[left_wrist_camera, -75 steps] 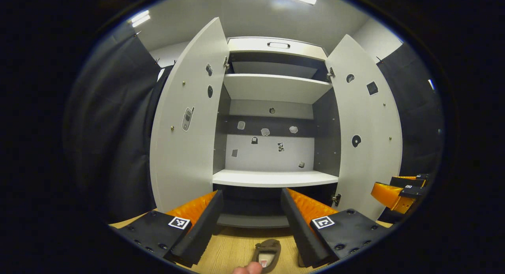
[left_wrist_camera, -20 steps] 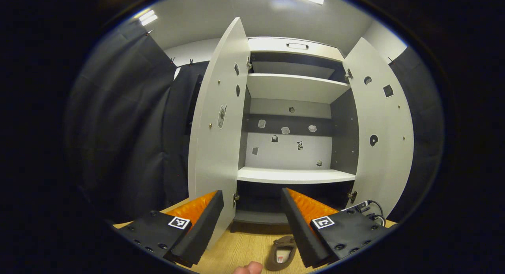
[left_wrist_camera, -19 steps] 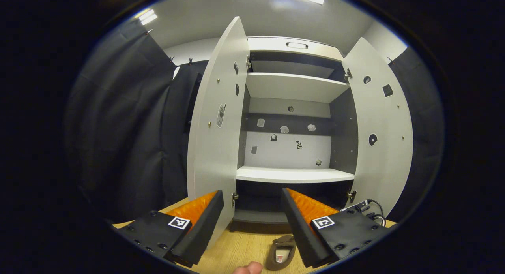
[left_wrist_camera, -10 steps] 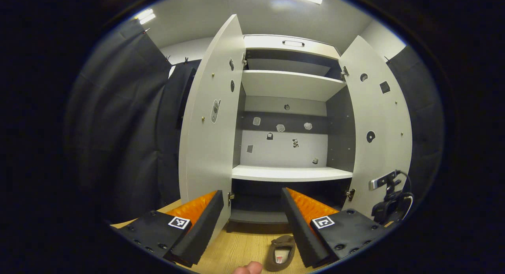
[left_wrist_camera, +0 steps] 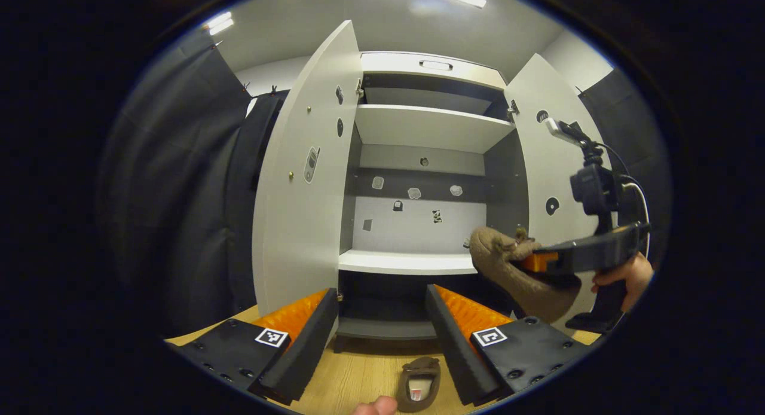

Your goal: Grab one shoe with the right hand and put it into the shoe cabinet, grab the other shoe with the left hand and put it into the shoe cabinet; then close the right door with the right hand and the left door with the left hand.

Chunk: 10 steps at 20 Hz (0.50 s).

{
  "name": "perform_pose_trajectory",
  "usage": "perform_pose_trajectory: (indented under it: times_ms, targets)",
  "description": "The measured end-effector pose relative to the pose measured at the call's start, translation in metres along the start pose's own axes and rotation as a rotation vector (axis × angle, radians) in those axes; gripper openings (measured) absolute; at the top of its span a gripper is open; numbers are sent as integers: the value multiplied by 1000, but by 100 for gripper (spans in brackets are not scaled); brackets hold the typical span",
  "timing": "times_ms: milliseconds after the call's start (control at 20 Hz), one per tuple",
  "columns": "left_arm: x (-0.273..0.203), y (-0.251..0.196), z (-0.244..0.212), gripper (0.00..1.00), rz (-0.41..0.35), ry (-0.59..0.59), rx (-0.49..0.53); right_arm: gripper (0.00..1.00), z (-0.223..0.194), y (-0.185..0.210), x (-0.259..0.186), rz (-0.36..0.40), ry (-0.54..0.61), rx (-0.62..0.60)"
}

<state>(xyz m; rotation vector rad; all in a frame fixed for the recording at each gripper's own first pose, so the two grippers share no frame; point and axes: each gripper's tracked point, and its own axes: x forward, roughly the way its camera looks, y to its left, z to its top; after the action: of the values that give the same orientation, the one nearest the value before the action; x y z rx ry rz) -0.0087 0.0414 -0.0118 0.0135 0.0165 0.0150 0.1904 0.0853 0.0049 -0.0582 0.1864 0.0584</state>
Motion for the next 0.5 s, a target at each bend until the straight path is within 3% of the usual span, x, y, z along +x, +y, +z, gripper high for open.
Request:
perform_pose_trajectory:
  times_ms: [300,350,500]
  targets:
    - [6,1,-1,99,4,0,47,5,74,1,105,-39,-51,-111]
    - [6,0,-1,96,2,4,51,5,75,-3,127,-48,-35,-125]
    - [5,-4,-4,99,1,18,54,5,49,-25,185,-121,109,-159]
